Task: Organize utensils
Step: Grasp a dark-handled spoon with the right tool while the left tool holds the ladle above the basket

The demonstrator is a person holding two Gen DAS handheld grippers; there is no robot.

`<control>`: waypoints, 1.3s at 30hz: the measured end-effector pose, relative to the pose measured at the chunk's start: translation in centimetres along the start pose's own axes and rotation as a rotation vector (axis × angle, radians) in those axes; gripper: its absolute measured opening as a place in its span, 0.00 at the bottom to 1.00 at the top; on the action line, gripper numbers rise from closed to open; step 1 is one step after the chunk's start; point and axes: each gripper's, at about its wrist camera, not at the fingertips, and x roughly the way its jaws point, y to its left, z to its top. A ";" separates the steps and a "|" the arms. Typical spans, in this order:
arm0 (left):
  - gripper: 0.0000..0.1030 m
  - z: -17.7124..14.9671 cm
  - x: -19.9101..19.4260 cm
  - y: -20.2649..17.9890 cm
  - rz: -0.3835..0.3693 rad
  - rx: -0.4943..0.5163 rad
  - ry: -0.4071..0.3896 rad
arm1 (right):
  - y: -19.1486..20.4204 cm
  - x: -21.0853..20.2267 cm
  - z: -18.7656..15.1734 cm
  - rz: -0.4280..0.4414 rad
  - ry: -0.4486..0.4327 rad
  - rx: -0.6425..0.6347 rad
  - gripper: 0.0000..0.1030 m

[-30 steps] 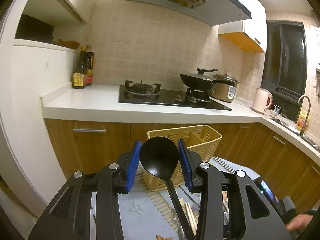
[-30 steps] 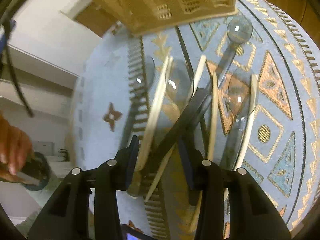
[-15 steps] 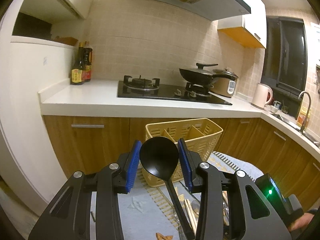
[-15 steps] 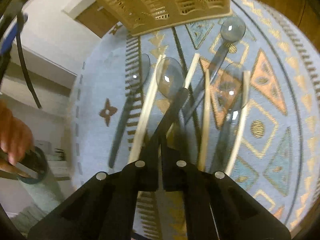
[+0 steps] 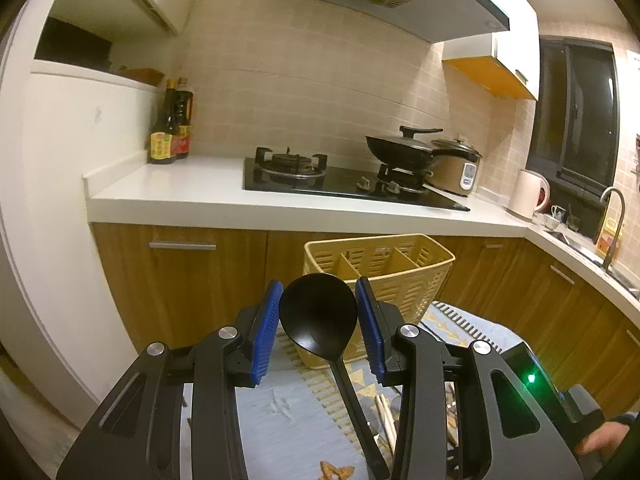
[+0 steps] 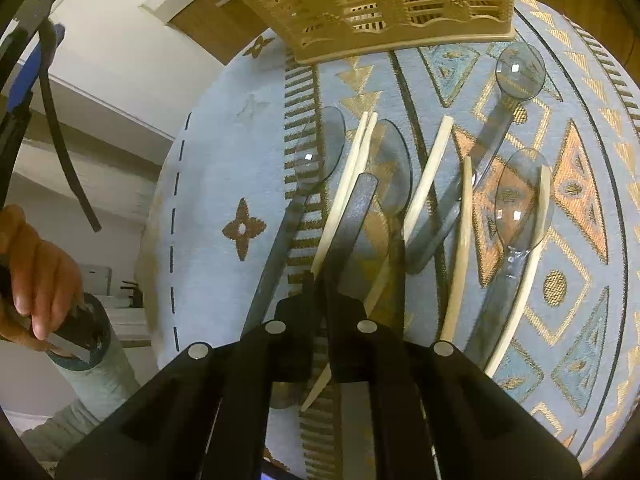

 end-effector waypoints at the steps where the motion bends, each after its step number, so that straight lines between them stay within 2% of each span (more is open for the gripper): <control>1: 0.35 0.0 0.0 0.1 0.000 -0.001 0.001 | -0.2 -0.1 0.1 -0.006 0.006 0.008 0.08; 5: 0.35 -0.1 0.0 0.4 -0.003 -0.007 0.001 | -0.9 -0.2 0.2 0.009 0.008 0.037 0.30; 6: 0.35 -0.1 0.0 0.4 -0.005 -0.011 0.002 | -1.0 -0.3 0.2 0.017 0.007 0.041 0.31; 18: 0.35 -0.1 0.2 0.6 -0.012 -0.015 0.001 | 2.9 1.1 0.5 -0.214 0.014 -0.048 0.31; 19: 0.35 -0.1 0.2 0.6 -0.011 -0.016 0.002 | 3.3 1.3 0.5 -0.240 0.016 -0.065 0.30; 20: 0.35 -0.1 0.2 0.6 -0.012 -0.016 0.001 | 3.6 1.5 0.5 -0.261 0.017 -0.082 0.16; 21: 0.35 -0.1 0.2 0.6 -0.011 -0.016 0.001 | 3.8 1.6 0.5 -0.275 0.024 -0.103 0.14; 24: 0.35 -0.1 0.3 0.5 -0.002 -0.010 0.001 | 3.6 1.6 0.3 -0.237 0.030 -0.113 0.11; 26: 0.35 -0.2 0.4 0.5 0.003 -0.009 0.003 | 3.0 0.8 -0.1 -0.196 0.000 -0.104 0.09; 34: 0.35 0.2 1.0 -0.1 0.012 0.003 0.007 | 1.6 -5.5 -1.2 -0.069 -0.196 -0.111 0.09; 39: 0.35 1.9 1.2 -0.9 0.023 0.028 -0.034 | 1.8 -9.9 0.0 -0.005 -0.355 -0.121 0.09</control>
